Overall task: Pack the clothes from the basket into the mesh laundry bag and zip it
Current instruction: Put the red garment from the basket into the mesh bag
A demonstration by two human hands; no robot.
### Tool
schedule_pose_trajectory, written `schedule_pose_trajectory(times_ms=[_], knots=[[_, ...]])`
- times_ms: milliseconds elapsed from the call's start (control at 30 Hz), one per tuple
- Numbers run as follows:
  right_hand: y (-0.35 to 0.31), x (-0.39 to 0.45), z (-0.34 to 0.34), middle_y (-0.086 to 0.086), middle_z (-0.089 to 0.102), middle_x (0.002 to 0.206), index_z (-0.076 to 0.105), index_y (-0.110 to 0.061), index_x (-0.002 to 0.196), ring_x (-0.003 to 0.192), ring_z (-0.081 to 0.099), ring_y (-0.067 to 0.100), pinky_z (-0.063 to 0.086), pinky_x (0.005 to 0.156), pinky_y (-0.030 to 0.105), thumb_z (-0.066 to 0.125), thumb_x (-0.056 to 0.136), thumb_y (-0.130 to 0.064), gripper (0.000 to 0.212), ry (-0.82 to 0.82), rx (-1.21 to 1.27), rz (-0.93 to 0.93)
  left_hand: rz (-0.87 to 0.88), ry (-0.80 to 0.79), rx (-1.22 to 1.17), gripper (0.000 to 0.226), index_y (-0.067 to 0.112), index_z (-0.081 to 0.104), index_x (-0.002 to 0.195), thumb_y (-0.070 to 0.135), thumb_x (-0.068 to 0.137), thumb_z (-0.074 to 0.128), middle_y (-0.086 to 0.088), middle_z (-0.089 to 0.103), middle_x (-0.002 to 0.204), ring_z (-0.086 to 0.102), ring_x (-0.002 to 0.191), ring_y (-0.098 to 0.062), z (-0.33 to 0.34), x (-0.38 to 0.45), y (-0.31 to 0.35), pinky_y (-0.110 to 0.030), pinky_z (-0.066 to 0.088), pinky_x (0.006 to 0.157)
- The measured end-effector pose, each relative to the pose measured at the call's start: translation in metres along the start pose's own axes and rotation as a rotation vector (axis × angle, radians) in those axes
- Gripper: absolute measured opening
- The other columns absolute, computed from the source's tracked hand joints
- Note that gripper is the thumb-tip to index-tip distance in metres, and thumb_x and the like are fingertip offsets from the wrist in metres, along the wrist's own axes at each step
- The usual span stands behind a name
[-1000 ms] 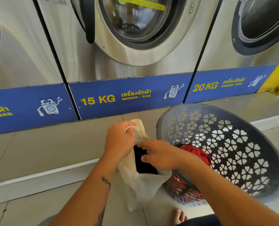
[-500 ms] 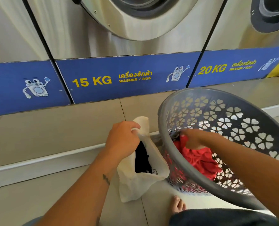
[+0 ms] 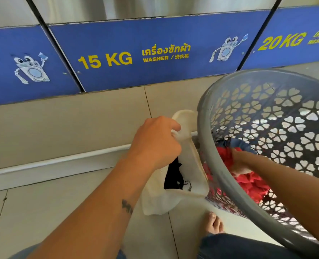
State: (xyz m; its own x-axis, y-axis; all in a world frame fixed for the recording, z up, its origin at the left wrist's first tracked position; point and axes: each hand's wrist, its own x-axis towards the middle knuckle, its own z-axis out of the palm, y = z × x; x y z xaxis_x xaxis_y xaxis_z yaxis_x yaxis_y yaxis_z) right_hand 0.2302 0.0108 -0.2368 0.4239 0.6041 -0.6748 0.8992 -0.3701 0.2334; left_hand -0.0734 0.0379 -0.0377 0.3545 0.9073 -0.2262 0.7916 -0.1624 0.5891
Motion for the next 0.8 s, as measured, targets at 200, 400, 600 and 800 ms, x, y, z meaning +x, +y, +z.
schedule_pose_trajectory(times_ms=[200, 400, 600, 800], knots=[[-0.018, -0.029, -0.035, 0.013, 0.057, 0.129, 0.061, -0.010, 0.126, 0.119, 0.052, 0.033, 0.052, 0.090, 0.042, 0.075, 0.073, -0.030, 0.058, -0.016, -0.033, -0.069, 0.032, 0.024, -0.035, 0.036, 0.035, 0.070, 0.110, 0.010, 0.088, 0.055, -0.003, 0.060, 0.124, 0.059, 0.105, -0.024, 0.006, 0.011, -0.008, -0.032, 0.050, 0.087], [-0.005, -0.091, -0.093, 0.011, 0.072, 0.089, 0.070, -0.012, 0.086, 0.079, 0.072, 0.033, 0.063, 0.064, 0.051, 0.067, 0.049, -0.031, 0.042, 0.064, 0.359, -0.223, 0.097, 0.293, -0.280, 0.021, 0.027, 0.076, 0.096, 0.018, 0.089, 0.059, 0.008, 0.070, 0.103, 0.057, 0.083, -0.012, -0.015, 0.014, 0.000, -0.019, 0.040, 0.073], [0.027, -0.198, -0.132, 0.008, 0.073, 0.081, 0.068, -0.013, 0.089, 0.073, 0.068, 0.024, 0.059, 0.074, 0.042, 0.074, 0.071, -0.011, 0.019, 0.454, 0.791, -0.378, 0.211, 0.538, -0.512, 0.022, 0.027, 0.077, 0.094, 0.018, 0.086, 0.059, 0.020, 0.072, 0.091, 0.061, 0.085, 0.010, -0.051, -0.017, 0.022, -0.001, 0.039, 0.069], [0.011, -0.283, -0.151, -0.001, 0.073, 0.084, 0.064, -0.022, 0.095, 0.077, 0.069, 0.013, 0.058, 0.073, 0.032, 0.077, 0.076, -0.016, 0.023, 0.816, 1.196, -0.550, 0.209, 0.605, -0.775, 0.022, 0.026, 0.077, 0.093, 0.013, 0.084, 0.062, 0.021, 0.071, 0.089, 0.060, 0.081, 0.017, -0.063, -0.045, 0.031, 0.003, 0.040, 0.067]])
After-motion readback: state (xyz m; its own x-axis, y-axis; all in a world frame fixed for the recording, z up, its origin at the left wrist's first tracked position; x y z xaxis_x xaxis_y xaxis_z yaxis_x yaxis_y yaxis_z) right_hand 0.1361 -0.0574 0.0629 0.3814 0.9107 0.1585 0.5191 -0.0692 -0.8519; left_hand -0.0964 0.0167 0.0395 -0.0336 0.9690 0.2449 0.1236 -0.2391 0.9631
